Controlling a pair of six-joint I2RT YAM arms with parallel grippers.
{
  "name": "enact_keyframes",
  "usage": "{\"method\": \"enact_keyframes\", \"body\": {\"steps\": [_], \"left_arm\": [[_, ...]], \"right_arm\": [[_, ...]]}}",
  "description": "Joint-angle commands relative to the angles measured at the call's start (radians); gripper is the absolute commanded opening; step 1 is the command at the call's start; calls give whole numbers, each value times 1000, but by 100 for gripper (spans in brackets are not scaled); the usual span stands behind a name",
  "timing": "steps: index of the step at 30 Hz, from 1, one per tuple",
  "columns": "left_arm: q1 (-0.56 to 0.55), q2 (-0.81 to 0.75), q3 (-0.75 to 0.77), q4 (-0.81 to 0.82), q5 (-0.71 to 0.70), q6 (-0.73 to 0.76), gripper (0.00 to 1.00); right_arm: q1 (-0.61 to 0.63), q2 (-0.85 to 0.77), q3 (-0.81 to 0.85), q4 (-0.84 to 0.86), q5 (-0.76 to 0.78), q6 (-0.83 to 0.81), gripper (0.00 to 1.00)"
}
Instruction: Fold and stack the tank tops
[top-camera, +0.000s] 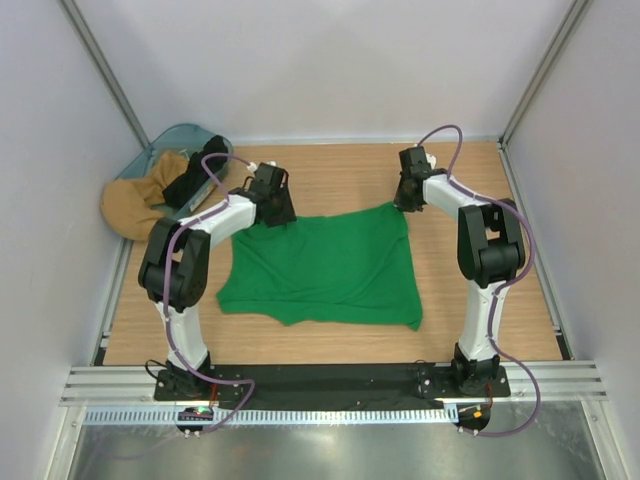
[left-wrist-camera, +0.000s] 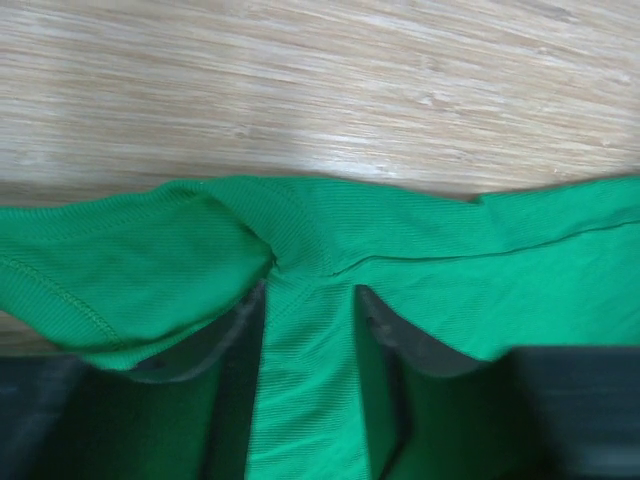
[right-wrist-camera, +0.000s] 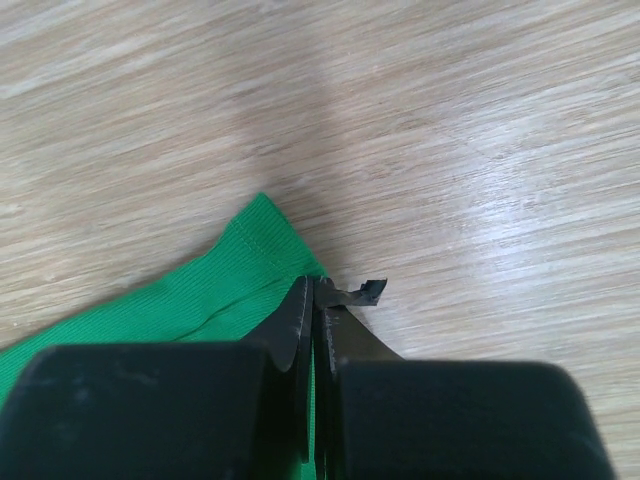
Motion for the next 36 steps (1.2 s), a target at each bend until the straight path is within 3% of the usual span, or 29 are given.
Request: {"method": "enact_keyframes", "body": {"steps": [1,6,16,20,22,28,36], "left_arm": [[-14,4,57,-24,-40,15,45],[-23,47,74,-32,-72,13,47],[-25,122,131,-67,-98,10,36],[-25,122,128,-77,-112,10,36],[-25,124,130,-75,-101,10,32],[-26,104,154,-80,-78,18,1],[-25,67,234,-189,-92,49,0]], "right_arm": [[0,-76,-2,39,17,-2,1],[0,-79,-10,52,-5,1,1],[2,-85,-16,56,-14,1,1],[0,-85,-16,56,-17,5,1],[2,-84,-16,59,-18,5,1],[0,-94,-21,56,-9,2,1],[0,-122,-18,58,0,-5,1]]}}
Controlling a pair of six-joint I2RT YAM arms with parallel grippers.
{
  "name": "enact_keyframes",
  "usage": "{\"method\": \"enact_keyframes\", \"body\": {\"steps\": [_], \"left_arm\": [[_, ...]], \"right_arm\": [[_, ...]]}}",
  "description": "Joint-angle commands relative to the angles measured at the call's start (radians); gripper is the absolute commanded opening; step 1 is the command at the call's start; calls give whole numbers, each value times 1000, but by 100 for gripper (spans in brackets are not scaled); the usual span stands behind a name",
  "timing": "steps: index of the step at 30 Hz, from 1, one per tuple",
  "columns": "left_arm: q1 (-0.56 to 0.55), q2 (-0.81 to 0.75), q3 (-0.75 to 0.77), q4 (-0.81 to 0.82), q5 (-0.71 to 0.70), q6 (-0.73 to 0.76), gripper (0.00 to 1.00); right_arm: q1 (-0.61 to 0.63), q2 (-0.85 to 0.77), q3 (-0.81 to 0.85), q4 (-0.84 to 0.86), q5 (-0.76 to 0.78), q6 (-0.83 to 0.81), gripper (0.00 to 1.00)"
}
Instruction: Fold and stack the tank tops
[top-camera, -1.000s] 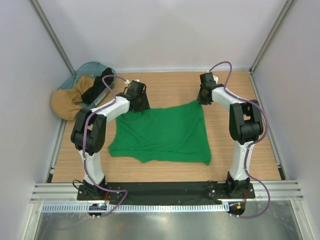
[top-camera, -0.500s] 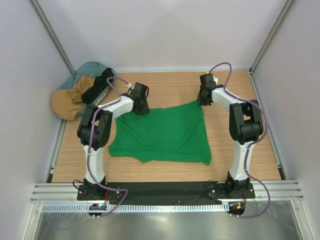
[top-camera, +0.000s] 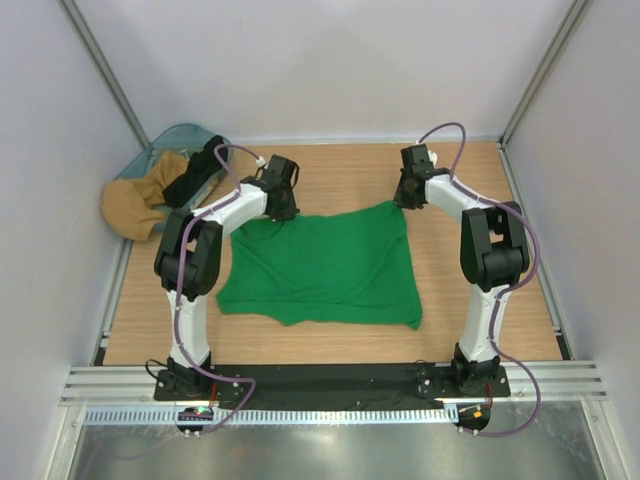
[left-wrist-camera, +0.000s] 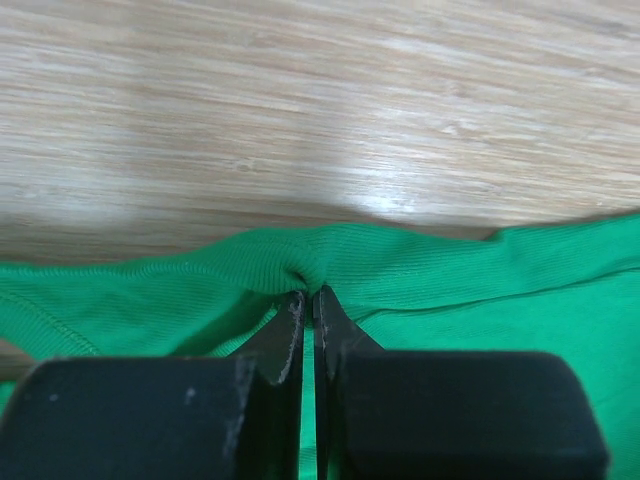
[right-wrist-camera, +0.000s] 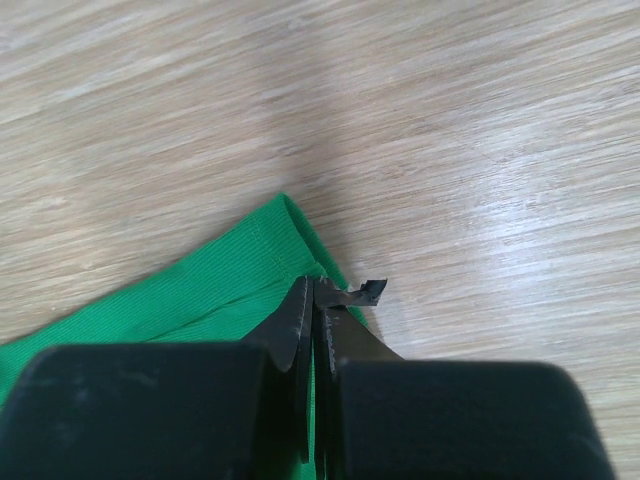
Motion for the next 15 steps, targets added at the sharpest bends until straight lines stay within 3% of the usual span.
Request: {"method": "enact_keyframes", "body": {"steps": [1,15], "left_arm": [[-1,-64,66,-56,-14,29,0],[69,-80,161,-126,70,33,0]], "right_arm": [[0,-88,0,36,19,-7,1],[0,-97,58,3,31,-19,1]]}}
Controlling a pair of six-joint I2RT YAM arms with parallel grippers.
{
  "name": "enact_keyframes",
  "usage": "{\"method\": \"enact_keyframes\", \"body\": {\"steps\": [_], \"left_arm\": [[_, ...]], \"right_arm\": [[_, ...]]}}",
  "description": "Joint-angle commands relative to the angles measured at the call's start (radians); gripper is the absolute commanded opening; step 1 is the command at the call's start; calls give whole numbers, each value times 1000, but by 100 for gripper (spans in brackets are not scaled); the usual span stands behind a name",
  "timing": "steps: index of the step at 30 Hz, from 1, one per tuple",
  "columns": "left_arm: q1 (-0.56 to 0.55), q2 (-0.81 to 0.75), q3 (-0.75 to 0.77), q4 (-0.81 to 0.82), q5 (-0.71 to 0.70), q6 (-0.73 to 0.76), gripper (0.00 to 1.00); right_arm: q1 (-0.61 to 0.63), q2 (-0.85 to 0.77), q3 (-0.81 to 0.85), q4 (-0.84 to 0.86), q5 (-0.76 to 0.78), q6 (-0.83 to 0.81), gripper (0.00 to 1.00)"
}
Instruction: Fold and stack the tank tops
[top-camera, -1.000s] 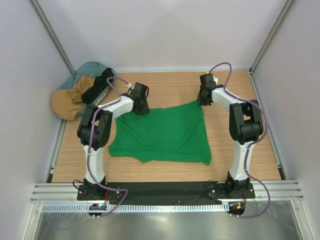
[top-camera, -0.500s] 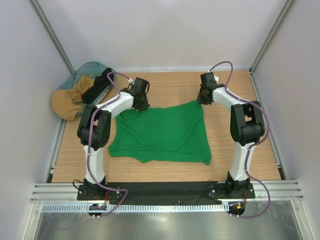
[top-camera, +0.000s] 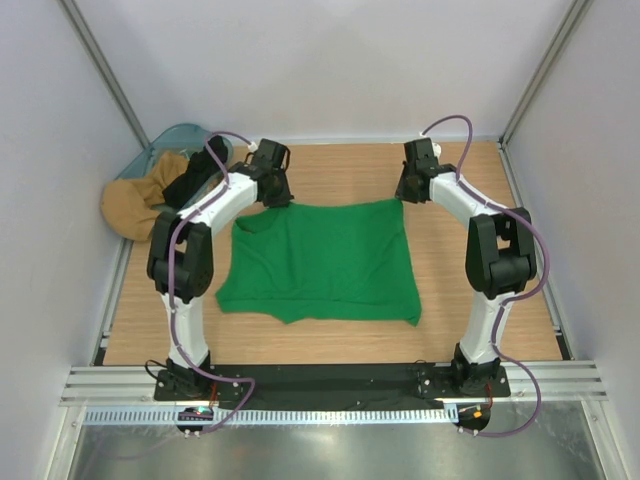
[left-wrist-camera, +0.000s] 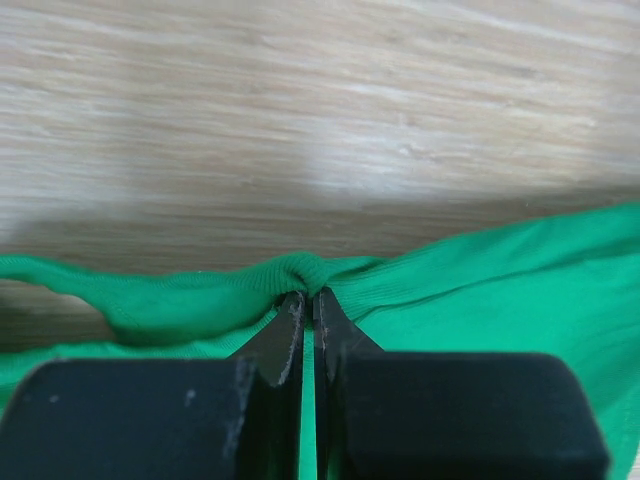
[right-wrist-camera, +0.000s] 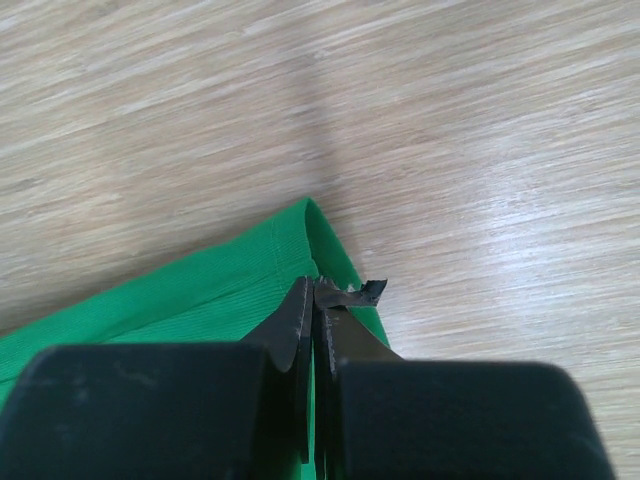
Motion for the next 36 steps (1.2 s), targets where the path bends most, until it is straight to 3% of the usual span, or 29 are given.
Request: {"method": "enact_keyframes", "body": {"steps": [1,12,16,36], "left_arm": [[47,-35,55,-10,49,0,0],[142,181,275,-33,232,-46,0],[145,212,322,-57,217,-31,0],[145,233,329,-60,175,15,0]], "right_arm": [[-1,-8,82,6,28,-15,1],[-4,144,292,-43,-13,3,1],[-4,184,314,-17,-82,-1,30],[-1,437,526,-51,-147,-23,36]]}}
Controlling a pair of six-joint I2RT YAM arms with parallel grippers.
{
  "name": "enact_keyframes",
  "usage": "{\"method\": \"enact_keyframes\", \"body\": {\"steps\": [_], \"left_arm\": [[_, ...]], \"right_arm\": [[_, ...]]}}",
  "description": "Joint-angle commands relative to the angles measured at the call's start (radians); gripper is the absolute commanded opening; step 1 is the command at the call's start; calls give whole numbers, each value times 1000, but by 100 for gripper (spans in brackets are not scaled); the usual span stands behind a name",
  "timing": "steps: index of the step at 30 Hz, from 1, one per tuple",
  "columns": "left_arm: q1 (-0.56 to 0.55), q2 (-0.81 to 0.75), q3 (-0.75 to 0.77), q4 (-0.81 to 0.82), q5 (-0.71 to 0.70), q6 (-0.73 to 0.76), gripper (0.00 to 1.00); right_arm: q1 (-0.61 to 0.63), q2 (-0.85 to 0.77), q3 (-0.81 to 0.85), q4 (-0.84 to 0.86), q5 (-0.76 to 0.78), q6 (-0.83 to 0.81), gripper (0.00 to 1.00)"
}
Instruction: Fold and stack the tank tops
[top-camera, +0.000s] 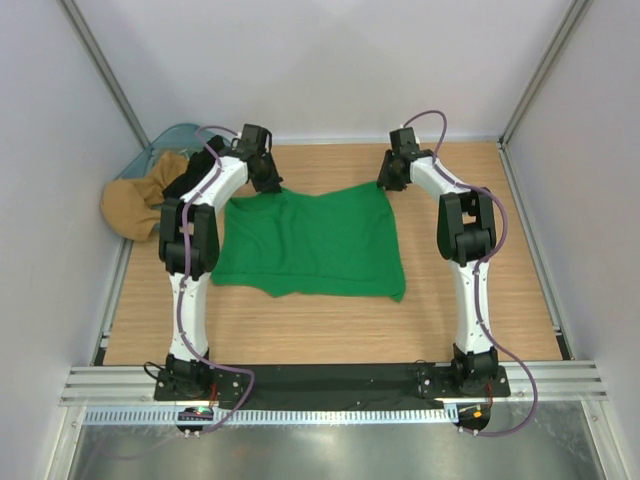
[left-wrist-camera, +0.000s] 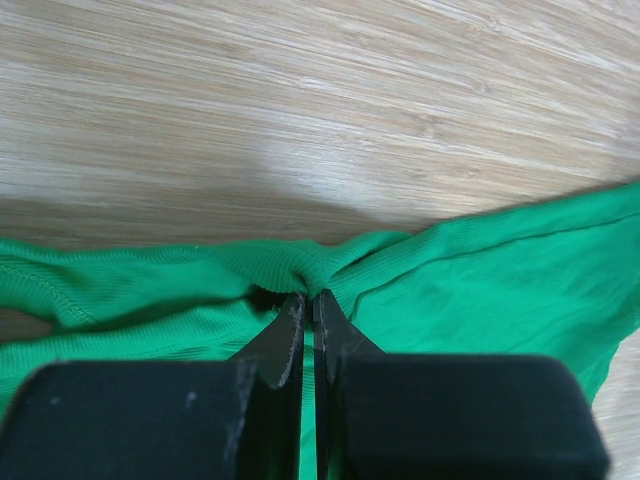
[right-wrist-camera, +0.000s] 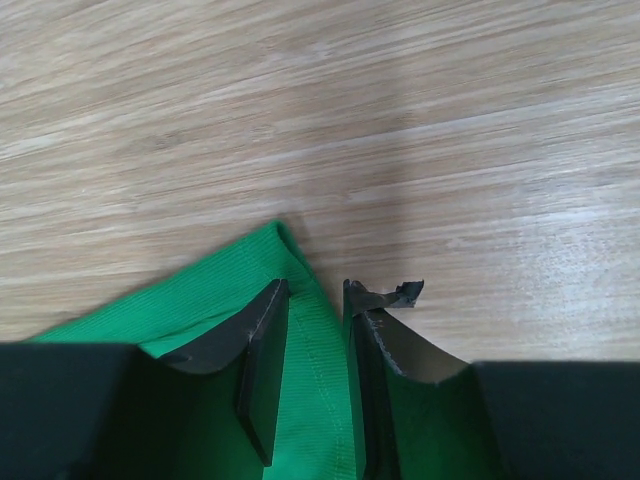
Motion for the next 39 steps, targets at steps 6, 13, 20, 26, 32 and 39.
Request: {"method": "enact_keyframes", "body": {"steps": [6,13,20,26,32,39], "left_arm": [[-1,1,39,0,-5,30,0],[-1,6,42,-2,-2,30,0],[-1,-2,42,-12,-5,38,0],[-2,-8,36,-18,-20,52,0],[-1,9,37,-9,-34,56,0],[-27,-42,-13,29,-60,73,0]], "right_arm": [[4,16,61,32,-82,-17,36],[7,10,70,29,-96,-20,8],[1,-40,70,33,-35,-18,1],[-23,-200,-75,120,36,9,1],[-34,-301,-226,174,56,19,1],[-34,-390,-358,210,25,29,1]]}}
